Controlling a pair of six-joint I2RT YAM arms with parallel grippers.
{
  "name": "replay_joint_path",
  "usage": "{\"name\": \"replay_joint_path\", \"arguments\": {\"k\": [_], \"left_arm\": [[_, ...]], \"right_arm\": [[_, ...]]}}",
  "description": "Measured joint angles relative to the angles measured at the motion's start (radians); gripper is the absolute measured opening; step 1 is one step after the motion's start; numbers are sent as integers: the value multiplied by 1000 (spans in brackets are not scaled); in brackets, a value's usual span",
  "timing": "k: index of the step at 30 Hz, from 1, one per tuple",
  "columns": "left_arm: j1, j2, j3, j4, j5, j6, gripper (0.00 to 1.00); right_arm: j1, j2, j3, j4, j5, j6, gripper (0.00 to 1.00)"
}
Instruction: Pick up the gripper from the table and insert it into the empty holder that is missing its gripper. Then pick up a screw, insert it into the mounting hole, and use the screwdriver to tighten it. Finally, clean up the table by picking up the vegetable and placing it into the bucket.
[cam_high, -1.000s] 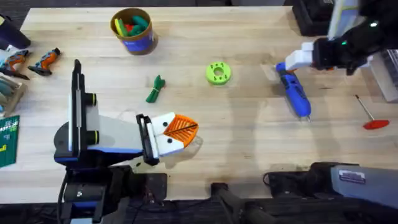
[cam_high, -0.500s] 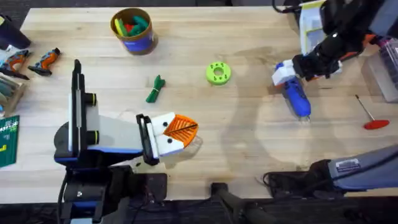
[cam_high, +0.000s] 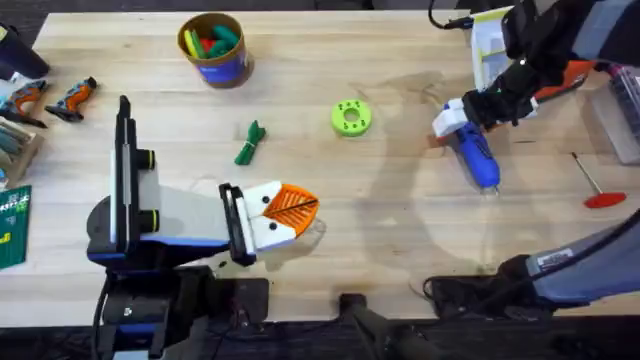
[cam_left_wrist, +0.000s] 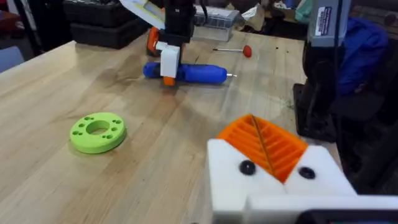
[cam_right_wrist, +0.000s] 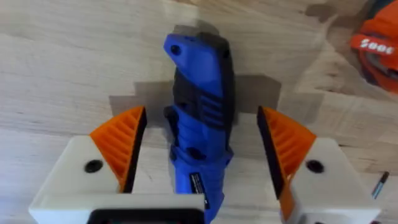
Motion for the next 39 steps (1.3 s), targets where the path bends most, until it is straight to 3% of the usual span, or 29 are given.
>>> {"name": "replay_joint_path", "arguments": {"k": [19, 21, 24, 29, 34, 39], "left_arm": [[0, 0, 0, 0, 0, 0, 4], [0, 0, 0, 0, 0, 0, 4], [0, 0, 0, 0, 0, 0, 4], [0, 0, 0, 0, 0, 0, 4], [0, 0, 0, 0, 0, 0, 4], [0, 0, 0, 0, 0, 0, 4]], "right_arm": [[0, 16, -10, 12, -8, 0, 992], [0, 16, -10, 11, -11, 0, 956], [1, 16, -11, 13, -12, 0, 844], [0, 16, -11, 16, -10, -4, 518], [0, 16, -13, 19, -8, -10, 51], [0, 16, -14, 21, -11, -7, 25]]}}
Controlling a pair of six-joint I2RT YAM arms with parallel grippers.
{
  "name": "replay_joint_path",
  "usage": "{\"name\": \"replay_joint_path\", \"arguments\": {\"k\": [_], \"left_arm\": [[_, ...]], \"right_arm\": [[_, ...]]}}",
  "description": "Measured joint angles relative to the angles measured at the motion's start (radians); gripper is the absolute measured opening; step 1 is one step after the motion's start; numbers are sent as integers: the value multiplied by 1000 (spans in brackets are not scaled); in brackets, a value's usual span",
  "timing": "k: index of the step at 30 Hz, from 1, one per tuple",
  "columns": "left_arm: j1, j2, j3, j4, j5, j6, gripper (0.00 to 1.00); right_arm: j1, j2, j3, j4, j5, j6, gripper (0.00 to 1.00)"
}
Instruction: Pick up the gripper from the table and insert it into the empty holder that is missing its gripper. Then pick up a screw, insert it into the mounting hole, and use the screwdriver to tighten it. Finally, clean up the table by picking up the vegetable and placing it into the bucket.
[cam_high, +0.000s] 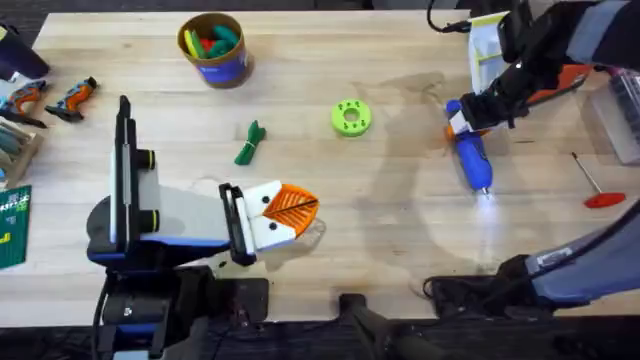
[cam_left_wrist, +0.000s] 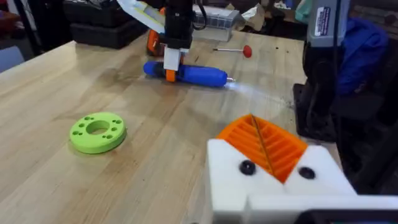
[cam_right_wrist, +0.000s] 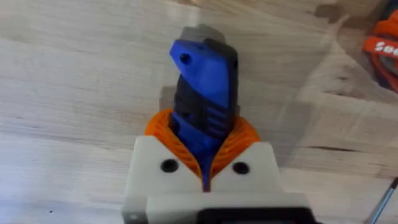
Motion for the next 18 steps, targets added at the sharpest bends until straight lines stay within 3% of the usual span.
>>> {"name": "replay_joint_path", "arguments": {"k": [9, 18], "left_arm": [[0, 0, 0, 0, 0, 0, 4], [0, 0, 0, 0, 0, 0, 4]], "right_arm": [[0, -28, 3, -5, 0, 10, 25], [40, -239, 89, -8, 0, 34, 25]]}}
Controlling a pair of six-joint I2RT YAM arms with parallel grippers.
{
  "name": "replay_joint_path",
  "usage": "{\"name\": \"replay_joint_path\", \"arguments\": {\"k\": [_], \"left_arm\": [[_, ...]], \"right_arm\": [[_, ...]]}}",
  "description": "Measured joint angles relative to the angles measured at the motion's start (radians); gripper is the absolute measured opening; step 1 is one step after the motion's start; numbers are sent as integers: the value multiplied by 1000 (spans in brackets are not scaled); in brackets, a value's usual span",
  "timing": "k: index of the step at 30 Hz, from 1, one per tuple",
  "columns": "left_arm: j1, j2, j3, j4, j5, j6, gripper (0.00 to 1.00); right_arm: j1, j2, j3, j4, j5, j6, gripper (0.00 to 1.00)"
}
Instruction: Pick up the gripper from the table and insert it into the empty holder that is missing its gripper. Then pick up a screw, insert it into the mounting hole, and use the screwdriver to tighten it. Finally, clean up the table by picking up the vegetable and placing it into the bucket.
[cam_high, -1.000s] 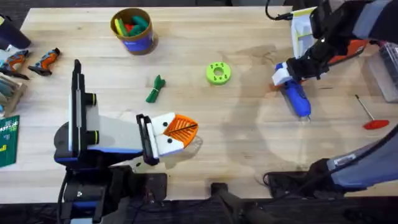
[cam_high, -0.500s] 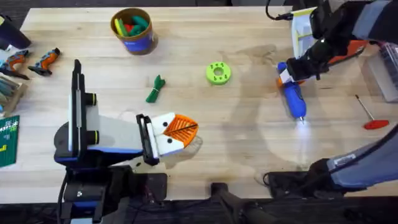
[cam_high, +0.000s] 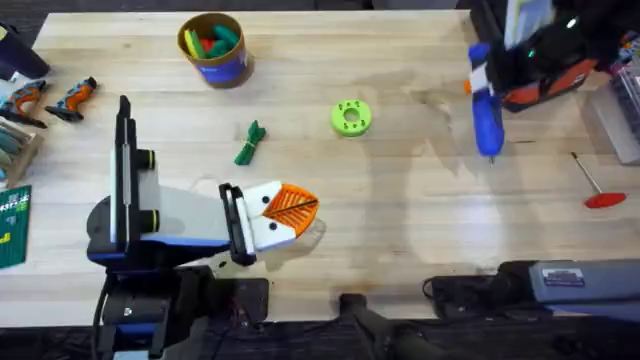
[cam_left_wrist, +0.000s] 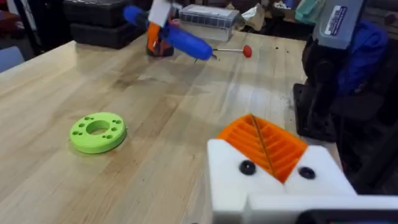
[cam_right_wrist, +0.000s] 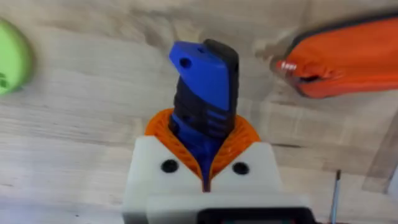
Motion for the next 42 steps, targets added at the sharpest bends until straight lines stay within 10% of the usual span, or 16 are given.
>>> {"name": "replay_joint_path", "arguments": {"k": [27, 34, 35, 42], "left_arm": [[0, 0, 0, 0, 0, 0, 4], [0, 0, 0, 0, 0, 0, 4], [0, 0, 0, 0, 0, 0, 4], [0, 0, 0, 0, 0, 0, 4]], "right_arm": [[479, -403, 191, 439, -5, 359, 25], [495, -522, -103, 818, -100, 467, 25], [495, -556, -274, 1046, -188, 509, 25], [495, -535, -523, 1495, -492, 668, 25]]}}
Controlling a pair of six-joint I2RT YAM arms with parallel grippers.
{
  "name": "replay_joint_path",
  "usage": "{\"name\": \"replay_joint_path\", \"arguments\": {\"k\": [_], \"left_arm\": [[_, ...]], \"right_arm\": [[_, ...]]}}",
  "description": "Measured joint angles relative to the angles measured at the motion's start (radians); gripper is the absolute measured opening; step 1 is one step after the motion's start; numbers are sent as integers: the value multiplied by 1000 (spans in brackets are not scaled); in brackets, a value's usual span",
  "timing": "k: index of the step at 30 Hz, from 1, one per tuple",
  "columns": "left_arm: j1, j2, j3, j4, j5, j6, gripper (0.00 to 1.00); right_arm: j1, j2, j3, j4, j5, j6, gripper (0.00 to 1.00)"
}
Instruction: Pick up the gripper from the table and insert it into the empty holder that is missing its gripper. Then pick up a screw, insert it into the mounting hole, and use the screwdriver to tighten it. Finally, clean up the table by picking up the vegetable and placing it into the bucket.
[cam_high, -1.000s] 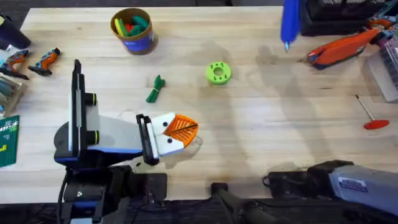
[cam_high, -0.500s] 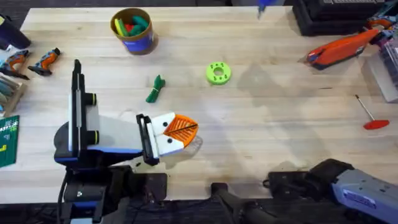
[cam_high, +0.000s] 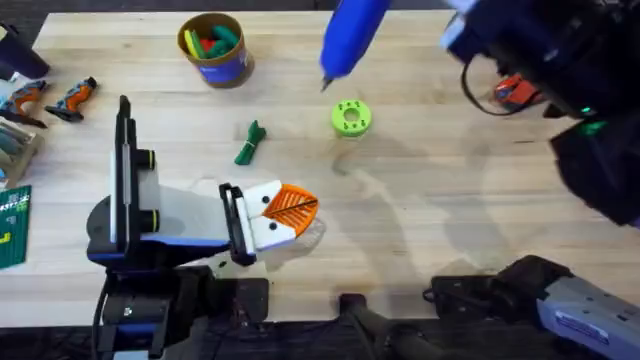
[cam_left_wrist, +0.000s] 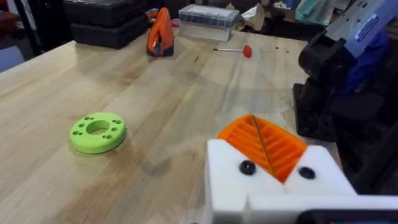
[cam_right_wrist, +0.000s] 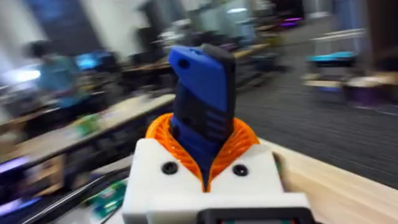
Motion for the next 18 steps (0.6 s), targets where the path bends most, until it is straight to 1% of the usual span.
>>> {"name": "replay_joint_path", "arguments": {"k": [4, 7, 11, 16, 18], "left_arm": [[0, 0, 0, 0, 0, 0, 4], [0, 0, 0, 0, 0, 0, 4], [0, 0, 0, 0, 0, 0, 4], [0, 0, 0, 0, 0, 0, 4], [0, 0, 0, 0, 0, 0, 4]], "right_arm": [[6, 44, -11, 132, -185, 63, 25], [33, 74, -11, 181, -277, 89, 25], [89, 137, -11, 261, -337, 104, 25], [149, 223, -12, 401, -400, 104, 25], [164, 242, -12, 421, -416, 104, 25]]}}
